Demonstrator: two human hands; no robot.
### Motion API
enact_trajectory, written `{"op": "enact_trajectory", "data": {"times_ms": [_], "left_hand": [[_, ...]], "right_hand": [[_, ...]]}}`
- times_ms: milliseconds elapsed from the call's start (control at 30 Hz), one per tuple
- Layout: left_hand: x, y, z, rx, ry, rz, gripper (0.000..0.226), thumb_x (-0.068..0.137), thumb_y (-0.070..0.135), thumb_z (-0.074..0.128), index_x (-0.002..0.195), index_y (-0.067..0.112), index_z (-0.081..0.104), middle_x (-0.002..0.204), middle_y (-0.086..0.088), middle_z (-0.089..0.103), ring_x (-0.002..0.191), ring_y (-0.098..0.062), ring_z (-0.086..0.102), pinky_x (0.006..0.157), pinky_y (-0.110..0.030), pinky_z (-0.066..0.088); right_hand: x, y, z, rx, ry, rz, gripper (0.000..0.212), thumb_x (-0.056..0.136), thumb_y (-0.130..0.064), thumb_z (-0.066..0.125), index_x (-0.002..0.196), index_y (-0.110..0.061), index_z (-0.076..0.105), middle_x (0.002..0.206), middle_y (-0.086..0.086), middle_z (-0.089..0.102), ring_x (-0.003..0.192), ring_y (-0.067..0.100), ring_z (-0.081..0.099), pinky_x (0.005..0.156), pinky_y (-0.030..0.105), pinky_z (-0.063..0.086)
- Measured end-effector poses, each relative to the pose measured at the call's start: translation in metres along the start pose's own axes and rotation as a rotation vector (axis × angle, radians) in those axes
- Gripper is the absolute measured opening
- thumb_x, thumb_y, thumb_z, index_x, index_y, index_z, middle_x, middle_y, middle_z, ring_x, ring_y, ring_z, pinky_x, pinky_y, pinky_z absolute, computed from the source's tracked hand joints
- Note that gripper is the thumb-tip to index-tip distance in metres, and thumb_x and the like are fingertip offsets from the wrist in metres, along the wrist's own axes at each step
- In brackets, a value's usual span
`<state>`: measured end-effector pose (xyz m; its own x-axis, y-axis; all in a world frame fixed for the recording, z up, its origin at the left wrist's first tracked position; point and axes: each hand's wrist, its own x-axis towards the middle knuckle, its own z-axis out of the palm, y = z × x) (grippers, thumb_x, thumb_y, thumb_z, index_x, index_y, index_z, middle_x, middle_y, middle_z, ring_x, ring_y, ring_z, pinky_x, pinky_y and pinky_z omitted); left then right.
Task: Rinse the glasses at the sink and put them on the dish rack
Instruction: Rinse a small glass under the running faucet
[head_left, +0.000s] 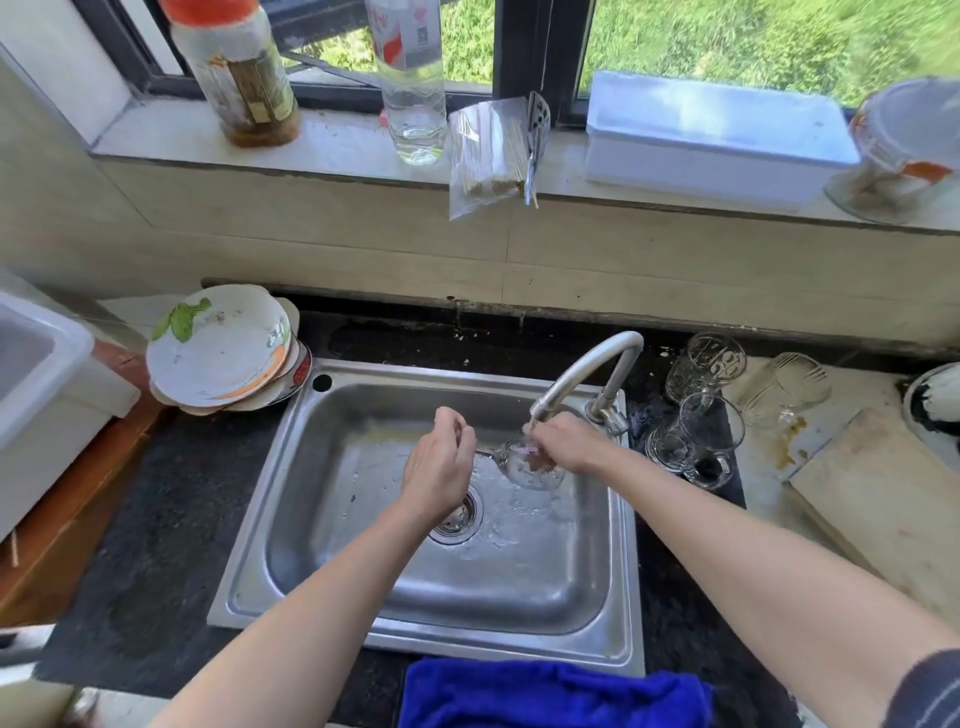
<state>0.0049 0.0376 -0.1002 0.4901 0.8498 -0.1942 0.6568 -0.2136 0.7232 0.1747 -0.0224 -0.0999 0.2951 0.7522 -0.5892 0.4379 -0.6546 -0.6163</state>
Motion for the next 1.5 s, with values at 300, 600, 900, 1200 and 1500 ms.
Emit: {"op": "enact_trajectory", "data": {"times_ms": [300,600,900,1200,1500], "left_hand": [[0.005,-0.002,-0.004,-0.142,-0.010,-0.047,0.015,0.098,0.026,0.038,0.091,0.014,0.045,0.076,0.000,0.052,0.079,-0.026,0.050,0.075,-0.043,0.041],[0.019,-0.010,-0.004,-0.355,-0.052,-0.115,0.013,0.081,0.033,0.040,0.077,0.022,0.046,0.067,0.004,0.046,0.066,-0.018,0.041,0.065,-0.038,0.036],[0.017,0.003,0.006,-0.246,0.085,-0.098,0.012,0.097,0.018,0.041,0.091,0.010,0.045,0.071,0.003,0.047,0.071,-0.023,0.044,0.069,-0.039,0.037],[-0.003,0.019,0.026,-0.363,0.082,-0.265,0.011,0.096,0.022,0.040,0.093,0.011,0.041,0.075,0.004,0.044,0.071,-0.016,0.043,0.074,-0.038,0.036],[-0.012,0.018,0.026,-0.389,-0.028,-0.369,0.022,0.082,0.039,0.043,0.083,0.017,0.038,0.081,-0.002,0.047,0.075,-0.023,0.044,0.074,-0.044,0.042]], "right_hand": [[0.000,-0.009,-0.021,0.227,-0.244,0.162,0.028,0.102,-0.024,0.040,0.103,-0.006,0.061,0.072,-0.003,0.075,0.063,0.014,0.070,0.058,0.027,0.047],[0.001,0.001,-0.033,0.753,-0.540,0.253,0.042,0.102,-0.041,0.040,0.108,-0.007,0.063,0.101,0.012,0.070,0.085,0.028,0.070,0.073,0.035,0.060],[0.001,-0.013,-0.001,1.685,-0.083,0.390,0.046,0.102,-0.042,0.041,0.100,0.002,0.054,0.094,0.021,0.061,0.069,0.033,0.069,0.049,0.045,0.058],[0.019,-0.013,0.006,1.892,0.276,0.432,0.060,0.094,-0.065,0.035,0.100,-0.008,0.056,0.097,0.009,0.063,0.087,0.020,0.063,0.094,0.037,0.046],[0.031,-0.030,0.022,1.580,0.653,0.486,0.062,0.080,-0.072,0.045,0.082,-0.013,0.064,0.082,0.003,0.068,0.071,0.022,0.064,0.079,0.038,0.054]]}}
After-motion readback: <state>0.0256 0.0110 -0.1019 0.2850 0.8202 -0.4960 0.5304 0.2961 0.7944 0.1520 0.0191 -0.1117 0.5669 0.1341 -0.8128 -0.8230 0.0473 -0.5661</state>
